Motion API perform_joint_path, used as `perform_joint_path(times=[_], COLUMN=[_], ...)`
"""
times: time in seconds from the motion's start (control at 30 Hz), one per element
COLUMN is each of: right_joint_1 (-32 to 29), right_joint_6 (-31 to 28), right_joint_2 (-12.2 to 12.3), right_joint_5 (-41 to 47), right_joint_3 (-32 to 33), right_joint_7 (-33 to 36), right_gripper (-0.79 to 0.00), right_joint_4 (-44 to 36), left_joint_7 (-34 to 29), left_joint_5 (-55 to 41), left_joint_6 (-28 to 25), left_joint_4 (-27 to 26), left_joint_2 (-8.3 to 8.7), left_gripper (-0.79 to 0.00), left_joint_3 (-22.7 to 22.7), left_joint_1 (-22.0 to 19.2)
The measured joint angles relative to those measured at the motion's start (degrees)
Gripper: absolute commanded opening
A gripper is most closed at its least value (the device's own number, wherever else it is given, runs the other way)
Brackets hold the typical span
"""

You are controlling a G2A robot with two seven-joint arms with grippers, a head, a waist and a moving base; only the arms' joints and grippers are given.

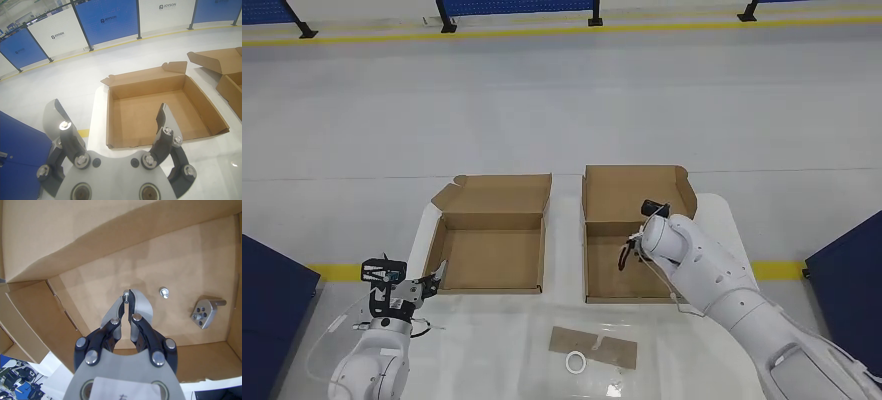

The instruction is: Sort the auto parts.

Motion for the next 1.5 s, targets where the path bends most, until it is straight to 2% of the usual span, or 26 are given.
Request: perform_joint_path(times=[0.5,0.57,0.83,1.17,1.27,1.33,1.37,1.5], right_joint_1=[2.9,3.2,3.6,2.6,1.9,1.4,0.9,-1.3], right_joint_6=[-1.6,-1.7,-2.1,-1.8,-1.3,-0.8,-0.3,1.2], right_joint_2=[-3.4,-3.8,-4.4,-4.0,-3.4,-2.9,-2.6,-1.0], right_joint_5=[2.6,2.6,2.3,0.8,0.0,-0.8,-1.4,-3.7], right_joint_3=[-1.2,-1.3,-1.0,0.8,1.8,2.6,3.1,5.4], right_joint_7=[-1.8,-1.9,-2.1,-1.6,-1.0,-0.5,-0.1,1.5], right_gripper=[-0.785,-0.693,-0.505,-0.459,-0.394,-0.080,0.000,0.000], right_joint_4=[8.3,8.8,9.6,6.3,4.1,2.4,1.0,-4.7], left_joint_7=[0.0,0.0,0.0,0.0,0.0,0.0,0.0,0.0], left_joint_5=[0.0,0.0,0.0,0.0,0.0,0.0,0.0,0.0], left_joint_6=[0.0,0.0,0.0,0.0,0.0,0.0,0.0,0.0], left_joint_4=[0.0,0.0,0.0,0.0,0.0,0.0,0.0,0.0], left_joint_2=[0.00,0.00,0.00,0.00,0.00,0.00,0.00,0.00], left_gripper=[0.000,0.000,0.000,0.000,0.000,0.000,0.000,0.000], left_joint_3=[0.0,0.0,0.0,0.0,0.0,0.0,0.0,0.0], left_joint_1=[0.0,0.0,0.0,0.0,0.0,0.0,0.0,0.0])
